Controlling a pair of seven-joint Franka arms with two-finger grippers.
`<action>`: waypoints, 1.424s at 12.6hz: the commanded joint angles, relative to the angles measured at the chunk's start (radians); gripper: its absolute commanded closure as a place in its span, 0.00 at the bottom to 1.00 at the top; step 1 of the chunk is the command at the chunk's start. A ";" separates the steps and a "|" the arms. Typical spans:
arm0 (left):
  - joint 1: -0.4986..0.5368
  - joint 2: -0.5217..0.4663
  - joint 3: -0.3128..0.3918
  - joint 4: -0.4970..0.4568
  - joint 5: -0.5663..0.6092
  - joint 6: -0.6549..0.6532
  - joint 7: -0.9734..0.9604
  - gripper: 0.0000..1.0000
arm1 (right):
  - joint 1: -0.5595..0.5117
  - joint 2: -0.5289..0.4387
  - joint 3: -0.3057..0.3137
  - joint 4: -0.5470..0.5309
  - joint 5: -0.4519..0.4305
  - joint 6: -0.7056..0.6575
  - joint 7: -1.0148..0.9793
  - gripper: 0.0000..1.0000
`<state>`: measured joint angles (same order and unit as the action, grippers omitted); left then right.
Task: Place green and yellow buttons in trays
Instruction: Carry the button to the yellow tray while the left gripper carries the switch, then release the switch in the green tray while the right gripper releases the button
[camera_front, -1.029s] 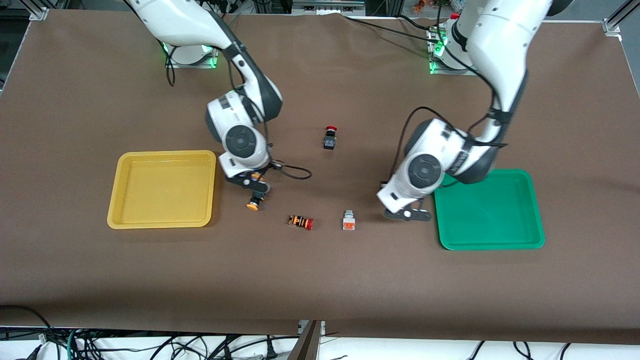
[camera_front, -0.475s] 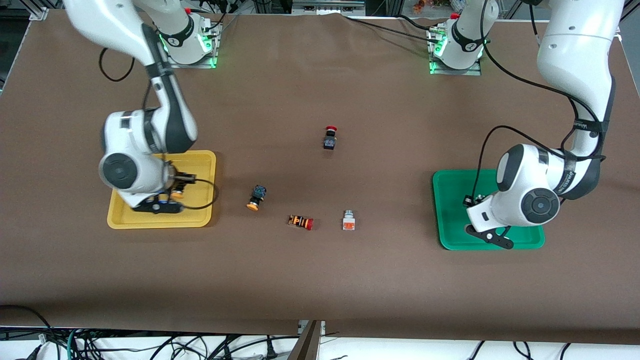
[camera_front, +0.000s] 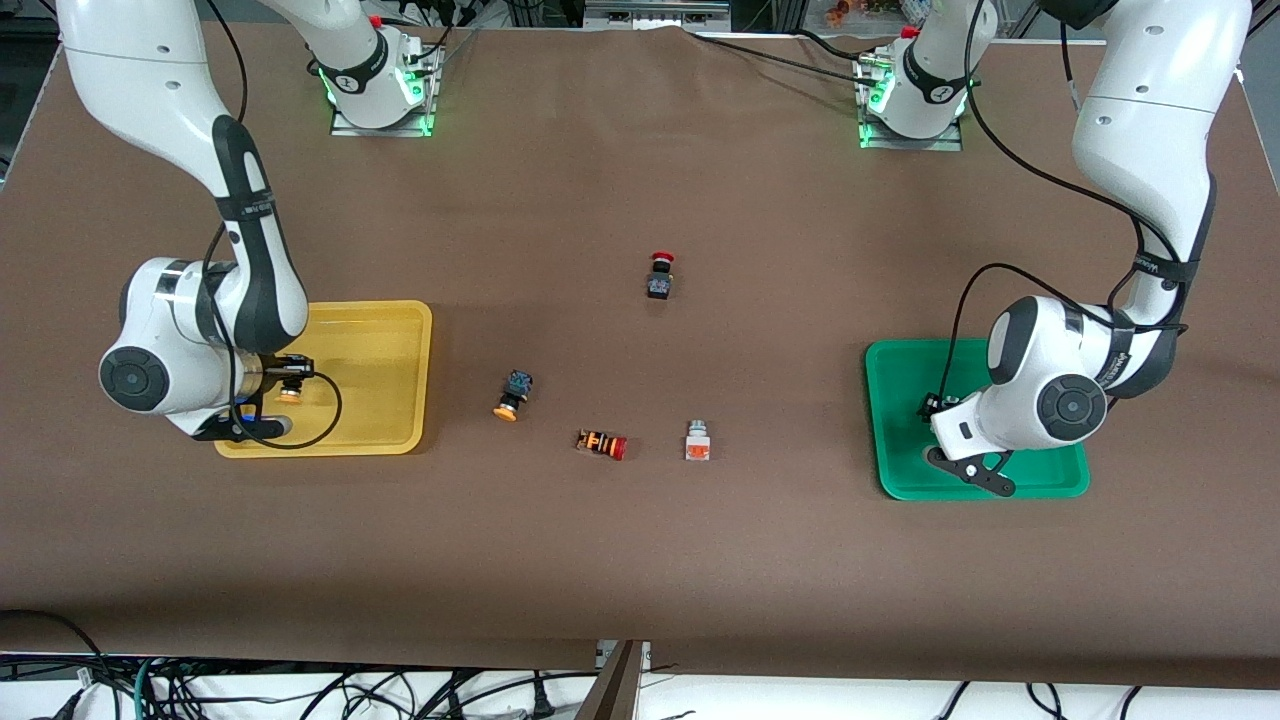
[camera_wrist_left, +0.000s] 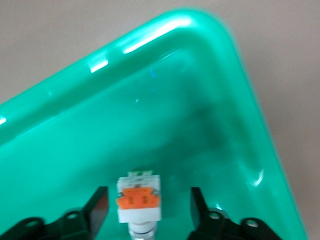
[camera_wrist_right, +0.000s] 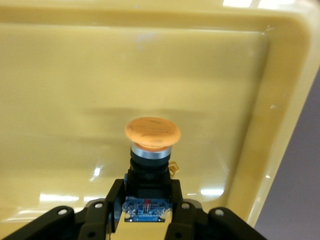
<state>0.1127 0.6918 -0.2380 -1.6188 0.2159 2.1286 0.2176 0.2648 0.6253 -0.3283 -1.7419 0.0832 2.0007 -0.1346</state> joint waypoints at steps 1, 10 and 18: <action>-0.025 -0.041 -0.058 0.042 -0.045 -0.041 -0.103 0.00 | -0.010 0.005 0.011 -0.002 -0.002 0.007 -0.017 0.86; -0.381 0.142 0.002 0.312 -0.130 0.106 -0.602 0.00 | 0.086 -0.004 0.023 0.079 0.020 -0.005 0.042 0.01; -0.673 0.296 0.227 0.396 -0.130 0.254 -0.791 0.00 | 0.316 0.011 0.025 0.130 0.237 0.041 0.461 0.00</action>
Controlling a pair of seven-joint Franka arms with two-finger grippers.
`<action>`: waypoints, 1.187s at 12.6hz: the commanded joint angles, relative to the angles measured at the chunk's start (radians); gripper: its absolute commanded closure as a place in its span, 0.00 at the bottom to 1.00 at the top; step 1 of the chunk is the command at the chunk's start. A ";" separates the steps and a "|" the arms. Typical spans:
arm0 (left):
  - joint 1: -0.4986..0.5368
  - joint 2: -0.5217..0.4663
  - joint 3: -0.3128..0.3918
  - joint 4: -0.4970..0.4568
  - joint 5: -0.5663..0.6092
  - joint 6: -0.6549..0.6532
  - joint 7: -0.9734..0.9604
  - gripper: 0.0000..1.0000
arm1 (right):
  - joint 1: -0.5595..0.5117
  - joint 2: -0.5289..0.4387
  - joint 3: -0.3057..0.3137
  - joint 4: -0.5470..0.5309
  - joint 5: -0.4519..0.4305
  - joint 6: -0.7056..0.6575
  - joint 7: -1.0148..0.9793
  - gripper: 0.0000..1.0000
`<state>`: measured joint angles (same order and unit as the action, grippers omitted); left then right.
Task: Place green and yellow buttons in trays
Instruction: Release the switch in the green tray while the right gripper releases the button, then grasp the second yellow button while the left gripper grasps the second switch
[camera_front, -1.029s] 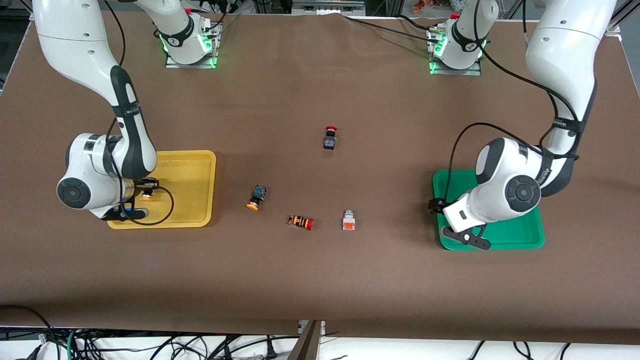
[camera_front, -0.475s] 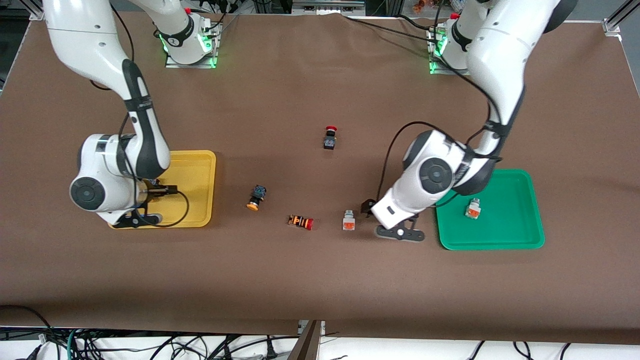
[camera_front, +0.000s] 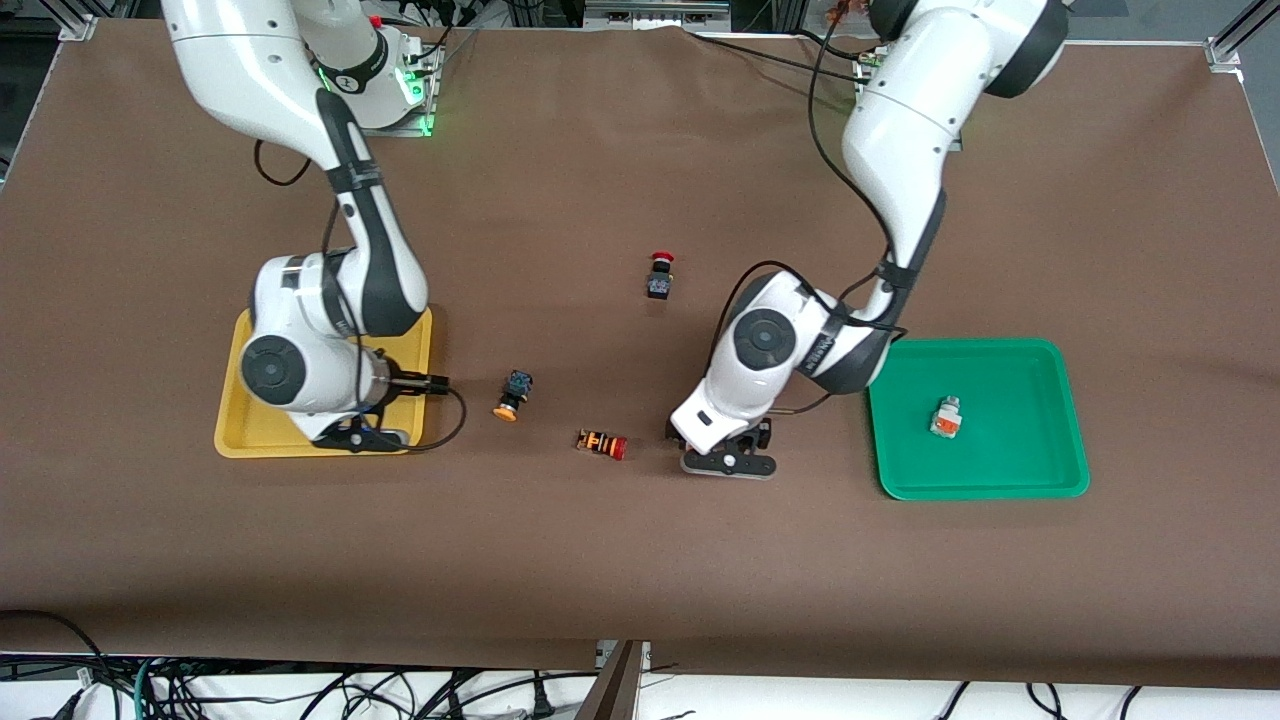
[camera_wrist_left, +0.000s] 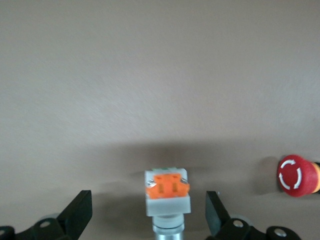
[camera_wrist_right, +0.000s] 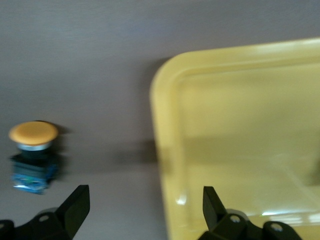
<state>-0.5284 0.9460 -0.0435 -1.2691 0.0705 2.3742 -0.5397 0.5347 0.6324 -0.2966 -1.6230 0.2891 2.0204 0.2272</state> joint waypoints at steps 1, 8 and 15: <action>-0.033 0.048 0.033 0.042 0.017 0.029 -0.036 0.07 | 0.069 0.015 -0.007 0.011 0.038 0.059 0.148 0.00; -0.009 0.004 0.037 0.042 0.022 -0.076 0.030 1.00 | 0.172 0.101 0.004 0.011 0.045 0.224 0.325 0.00; 0.152 -0.165 0.036 0.040 0.020 -0.409 0.358 1.00 | 0.180 0.139 0.019 0.011 0.058 0.290 0.339 0.85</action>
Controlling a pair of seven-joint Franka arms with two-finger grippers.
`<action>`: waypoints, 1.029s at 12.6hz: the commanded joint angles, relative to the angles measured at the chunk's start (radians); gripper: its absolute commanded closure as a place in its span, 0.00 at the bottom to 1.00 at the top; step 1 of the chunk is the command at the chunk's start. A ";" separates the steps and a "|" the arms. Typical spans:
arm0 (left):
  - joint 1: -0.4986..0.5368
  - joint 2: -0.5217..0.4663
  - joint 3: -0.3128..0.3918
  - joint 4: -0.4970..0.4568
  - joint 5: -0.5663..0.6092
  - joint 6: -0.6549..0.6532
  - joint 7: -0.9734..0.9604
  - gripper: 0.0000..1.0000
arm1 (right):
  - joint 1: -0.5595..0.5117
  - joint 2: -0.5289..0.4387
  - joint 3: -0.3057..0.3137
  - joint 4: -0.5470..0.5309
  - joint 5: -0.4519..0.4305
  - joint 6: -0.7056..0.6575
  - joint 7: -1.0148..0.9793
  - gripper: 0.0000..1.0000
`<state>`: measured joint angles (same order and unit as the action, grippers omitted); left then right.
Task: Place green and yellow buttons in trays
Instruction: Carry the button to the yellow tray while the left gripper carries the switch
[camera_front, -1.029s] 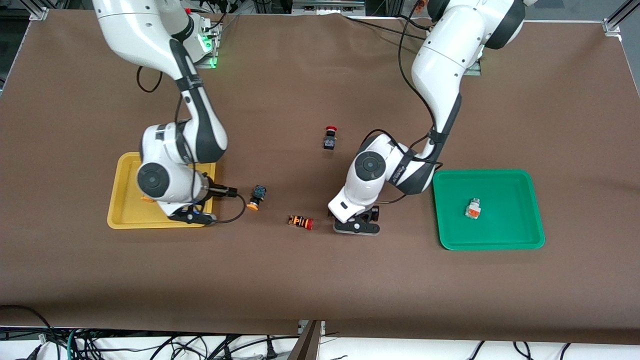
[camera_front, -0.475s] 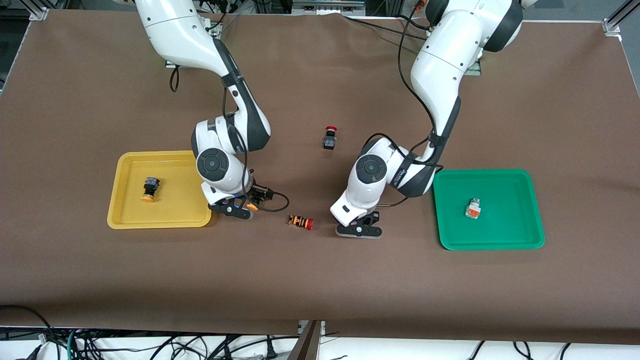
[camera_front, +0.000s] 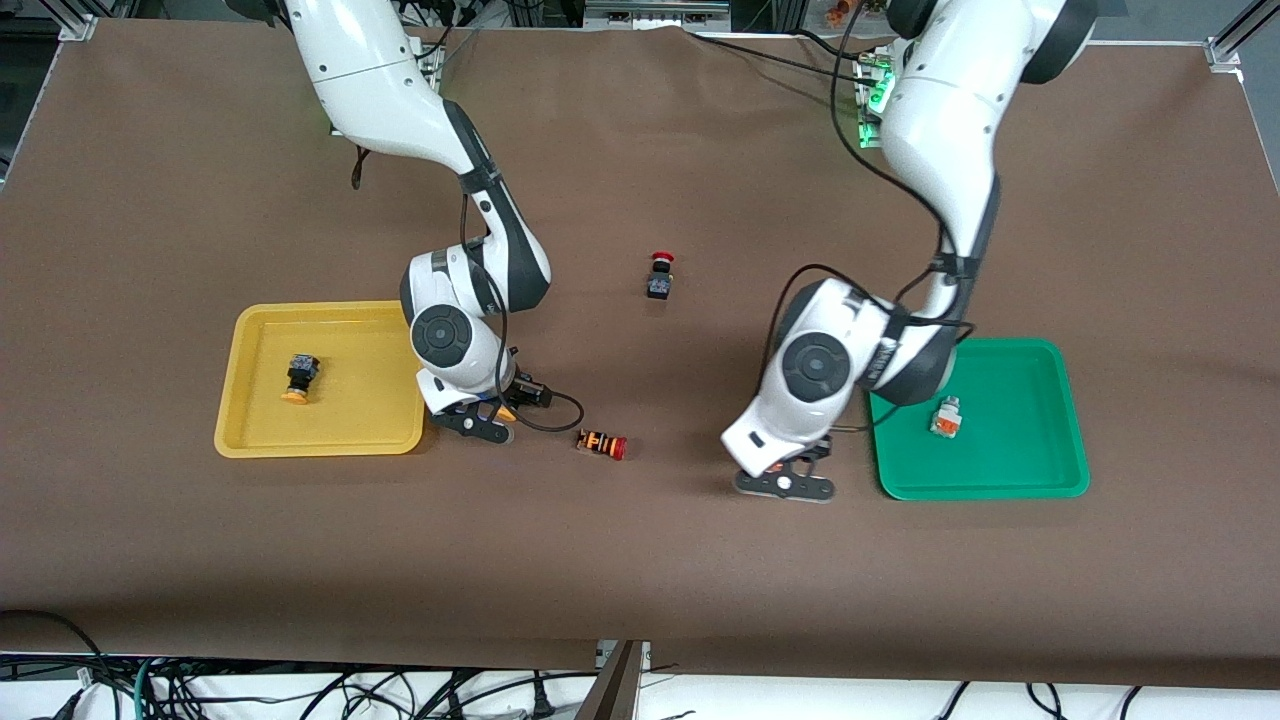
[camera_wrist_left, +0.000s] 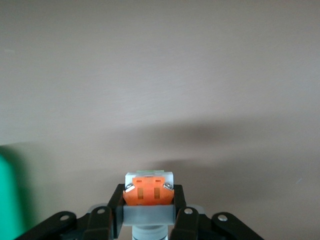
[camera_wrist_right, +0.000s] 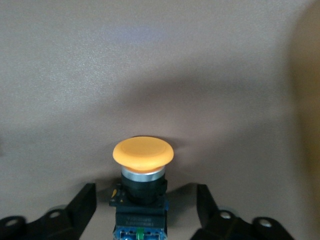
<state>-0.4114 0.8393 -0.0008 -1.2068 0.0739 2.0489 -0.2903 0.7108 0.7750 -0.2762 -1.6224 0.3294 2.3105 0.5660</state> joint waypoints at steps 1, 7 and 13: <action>0.077 -0.075 -0.007 -0.023 0.017 -0.134 0.200 1.00 | 0.004 -0.008 -0.001 0.010 0.017 -0.003 -0.006 0.93; 0.354 -0.123 -0.013 -0.108 0.015 -0.194 0.690 0.99 | -0.020 -0.077 -0.092 0.023 0.010 -0.176 -0.246 0.95; 0.493 -0.146 -0.018 -0.359 0.007 0.115 0.882 0.99 | -0.022 -0.089 -0.288 -0.049 0.007 -0.346 -0.615 0.94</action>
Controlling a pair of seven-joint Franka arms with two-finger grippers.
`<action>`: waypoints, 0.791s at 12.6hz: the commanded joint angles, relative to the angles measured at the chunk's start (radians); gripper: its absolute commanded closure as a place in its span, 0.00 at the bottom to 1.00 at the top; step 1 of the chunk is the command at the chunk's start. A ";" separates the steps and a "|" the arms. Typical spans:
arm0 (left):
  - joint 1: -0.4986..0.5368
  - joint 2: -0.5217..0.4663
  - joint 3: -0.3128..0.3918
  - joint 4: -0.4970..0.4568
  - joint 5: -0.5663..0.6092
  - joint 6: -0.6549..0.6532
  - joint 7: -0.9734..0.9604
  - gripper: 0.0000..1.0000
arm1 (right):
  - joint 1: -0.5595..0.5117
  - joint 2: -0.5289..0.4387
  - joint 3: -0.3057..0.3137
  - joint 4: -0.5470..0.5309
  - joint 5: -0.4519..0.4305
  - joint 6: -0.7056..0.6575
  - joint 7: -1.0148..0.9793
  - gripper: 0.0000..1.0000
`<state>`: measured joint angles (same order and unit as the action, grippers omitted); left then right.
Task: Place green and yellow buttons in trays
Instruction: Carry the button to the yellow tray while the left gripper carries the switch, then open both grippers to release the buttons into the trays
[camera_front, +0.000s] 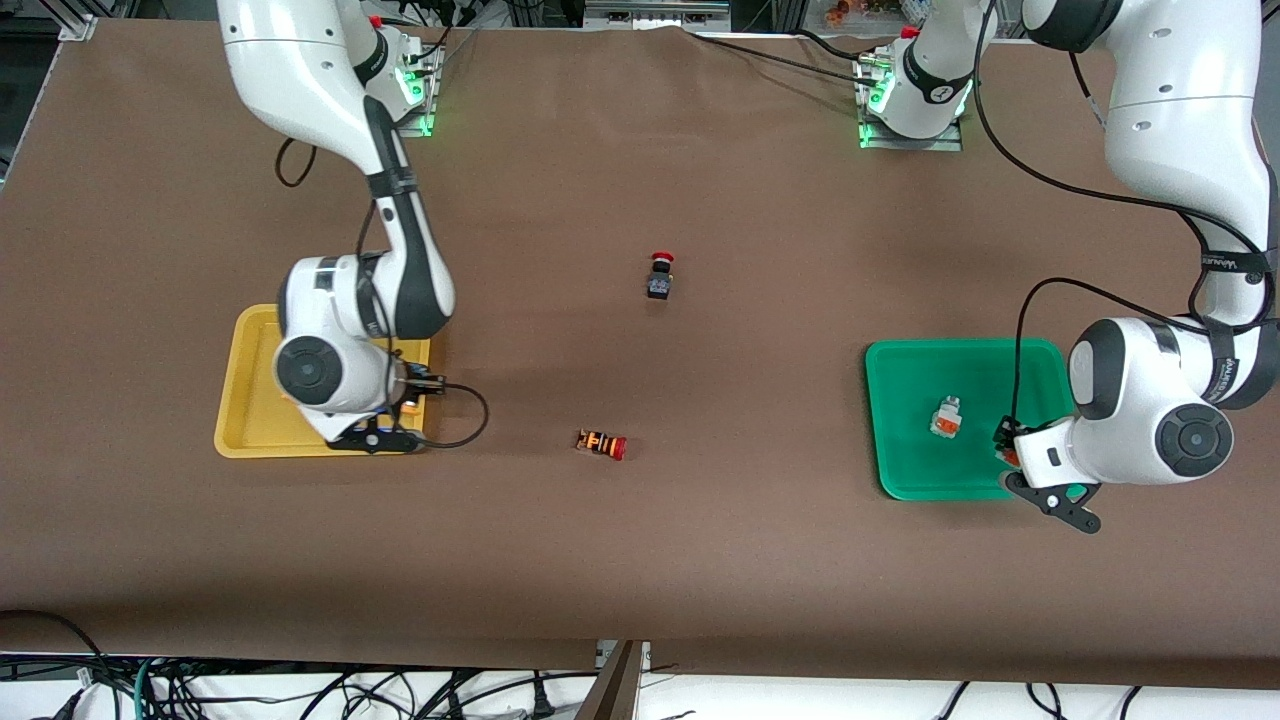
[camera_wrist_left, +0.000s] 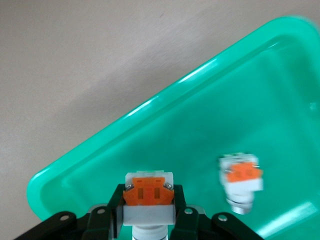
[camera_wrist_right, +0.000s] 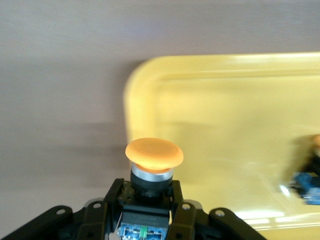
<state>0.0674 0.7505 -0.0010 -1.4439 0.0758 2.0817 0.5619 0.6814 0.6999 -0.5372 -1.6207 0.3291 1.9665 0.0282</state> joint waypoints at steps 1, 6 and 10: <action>0.014 -0.057 -0.017 -0.145 0.002 0.098 0.030 0.98 | 0.009 -0.013 -0.035 -0.080 0.010 0.008 -0.111 0.94; 0.006 -0.066 -0.019 -0.188 0.001 0.147 0.030 0.00 | 0.004 -0.005 -0.035 -0.149 0.010 0.048 -0.157 0.86; -0.001 -0.175 -0.048 -0.174 0.001 0.040 -0.040 0.00 | -0.023 0.003 -0.035 -0.125 0.013 0.039 -0.157 0.01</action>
<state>0.0677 0.6110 -0.0479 -1.5861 0.0753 2.1343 0.5390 0.6647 0.7147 -0.5720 -1.7428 0.3291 2.0025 -0.1054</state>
